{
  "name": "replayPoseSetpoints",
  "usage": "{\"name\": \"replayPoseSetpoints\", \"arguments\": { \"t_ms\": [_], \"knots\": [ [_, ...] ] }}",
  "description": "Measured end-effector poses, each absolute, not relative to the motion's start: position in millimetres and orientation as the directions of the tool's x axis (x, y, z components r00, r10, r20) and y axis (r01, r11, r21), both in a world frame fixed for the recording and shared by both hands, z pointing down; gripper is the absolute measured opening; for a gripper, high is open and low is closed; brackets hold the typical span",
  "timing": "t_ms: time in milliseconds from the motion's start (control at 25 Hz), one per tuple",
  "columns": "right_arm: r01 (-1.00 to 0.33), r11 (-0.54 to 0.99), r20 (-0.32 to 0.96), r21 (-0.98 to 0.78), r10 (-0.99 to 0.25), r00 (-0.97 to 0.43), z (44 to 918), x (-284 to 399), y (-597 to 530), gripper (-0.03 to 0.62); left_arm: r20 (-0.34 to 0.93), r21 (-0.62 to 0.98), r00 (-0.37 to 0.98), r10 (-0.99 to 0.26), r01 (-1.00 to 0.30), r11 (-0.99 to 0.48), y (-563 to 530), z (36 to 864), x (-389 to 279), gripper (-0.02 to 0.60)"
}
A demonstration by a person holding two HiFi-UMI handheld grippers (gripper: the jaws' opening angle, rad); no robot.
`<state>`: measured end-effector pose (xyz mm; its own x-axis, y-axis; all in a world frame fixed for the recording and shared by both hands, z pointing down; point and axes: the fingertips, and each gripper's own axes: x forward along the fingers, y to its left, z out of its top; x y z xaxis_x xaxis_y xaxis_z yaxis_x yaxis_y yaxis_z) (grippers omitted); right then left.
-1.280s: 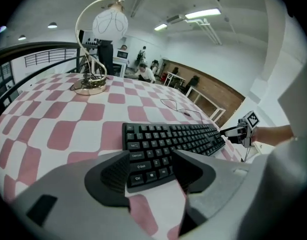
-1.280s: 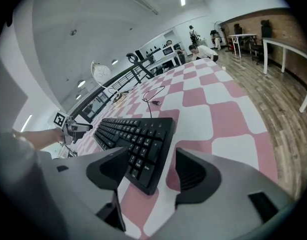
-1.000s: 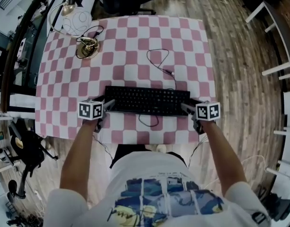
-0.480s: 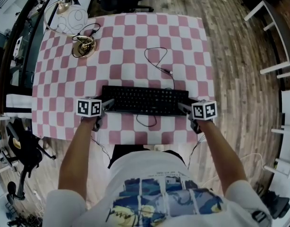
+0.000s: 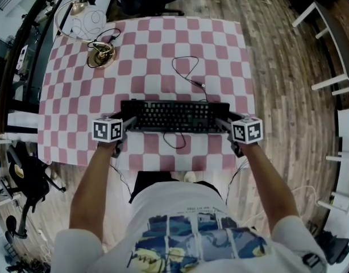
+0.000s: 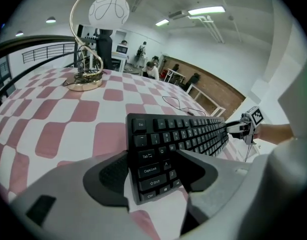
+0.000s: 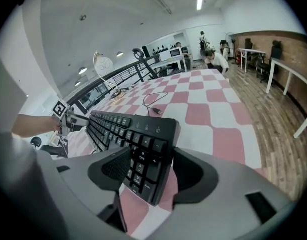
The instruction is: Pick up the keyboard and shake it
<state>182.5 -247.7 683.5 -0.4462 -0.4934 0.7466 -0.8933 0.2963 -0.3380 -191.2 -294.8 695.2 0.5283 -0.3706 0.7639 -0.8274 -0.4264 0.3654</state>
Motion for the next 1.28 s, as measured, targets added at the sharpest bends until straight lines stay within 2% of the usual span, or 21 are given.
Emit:
{"name": "replayPoseSetpoints", "arguments": {
  "t_ms": [120,640,1280],
  "knots": [
    [-0.895,0.328,0.714,-0.302,-0.544,-0.44,665,186,-255,0.243,0.751,0.339,0.52,-0.408,-0.833,-0.438,-293,682,-191,0.284],
    [-0.878,0.466,0.579,-0.112,-0.687,-0.439,581,184,-265,0.216,0.658,0.212,0.452,-0.602,-0.878,-0.428,-284,600,-203,0.278],
    [-0.835,0.536,0.403,0.123,-0.796,-0.451,487,167,-268,0.207,0.488,0.06,0.374,-0.789,-0.916,-0.397,-269,505,-219,0.275]
  ]
}}
